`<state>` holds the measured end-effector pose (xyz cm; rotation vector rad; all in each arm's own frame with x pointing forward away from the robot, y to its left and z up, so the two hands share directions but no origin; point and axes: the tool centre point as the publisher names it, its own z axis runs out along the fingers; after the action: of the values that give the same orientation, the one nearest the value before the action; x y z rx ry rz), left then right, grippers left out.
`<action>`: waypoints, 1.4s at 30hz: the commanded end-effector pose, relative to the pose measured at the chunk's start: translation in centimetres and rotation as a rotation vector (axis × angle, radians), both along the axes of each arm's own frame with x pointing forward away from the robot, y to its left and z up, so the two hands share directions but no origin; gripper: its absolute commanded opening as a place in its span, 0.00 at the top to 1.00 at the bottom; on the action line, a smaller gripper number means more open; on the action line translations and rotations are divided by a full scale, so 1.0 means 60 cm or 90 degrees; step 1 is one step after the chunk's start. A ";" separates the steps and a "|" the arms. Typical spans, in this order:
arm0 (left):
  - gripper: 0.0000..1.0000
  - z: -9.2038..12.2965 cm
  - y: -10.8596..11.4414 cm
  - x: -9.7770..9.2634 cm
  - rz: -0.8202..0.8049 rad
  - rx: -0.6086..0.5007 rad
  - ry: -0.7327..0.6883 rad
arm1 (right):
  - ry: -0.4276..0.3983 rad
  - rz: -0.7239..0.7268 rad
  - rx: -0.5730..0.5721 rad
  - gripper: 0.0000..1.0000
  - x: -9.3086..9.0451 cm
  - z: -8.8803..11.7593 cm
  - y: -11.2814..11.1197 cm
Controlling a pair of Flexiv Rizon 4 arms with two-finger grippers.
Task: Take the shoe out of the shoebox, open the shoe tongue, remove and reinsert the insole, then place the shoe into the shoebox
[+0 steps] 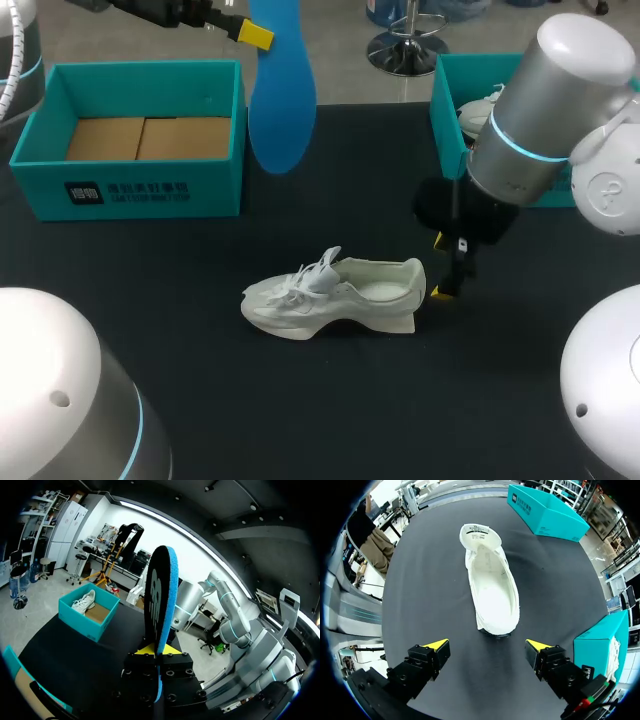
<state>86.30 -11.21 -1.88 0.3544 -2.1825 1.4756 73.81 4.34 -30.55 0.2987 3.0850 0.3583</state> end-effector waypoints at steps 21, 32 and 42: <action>1.00 -0.007 0.007 0.021 -0.003 0.020 0.010 | 0.010 -0.013 -0.050 0.00 0.054 0.002 0.066; 1.00 -0.007 0.007 0.021 -0.003 0.020 0.010 | 0.025 -0.004 -0.052 0.00 0.112 -0.024 0.114; 1.00 -0.007 0.007 0.021 -0.003 0.020 0.010 | 0.042 0.020 -0.060 0.00 0.135 -0.074 0.138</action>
<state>87.51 -10.86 -2.34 0.3708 -2.1940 1.4357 81.05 11.53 -33.42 0.2675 3.1430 0.2517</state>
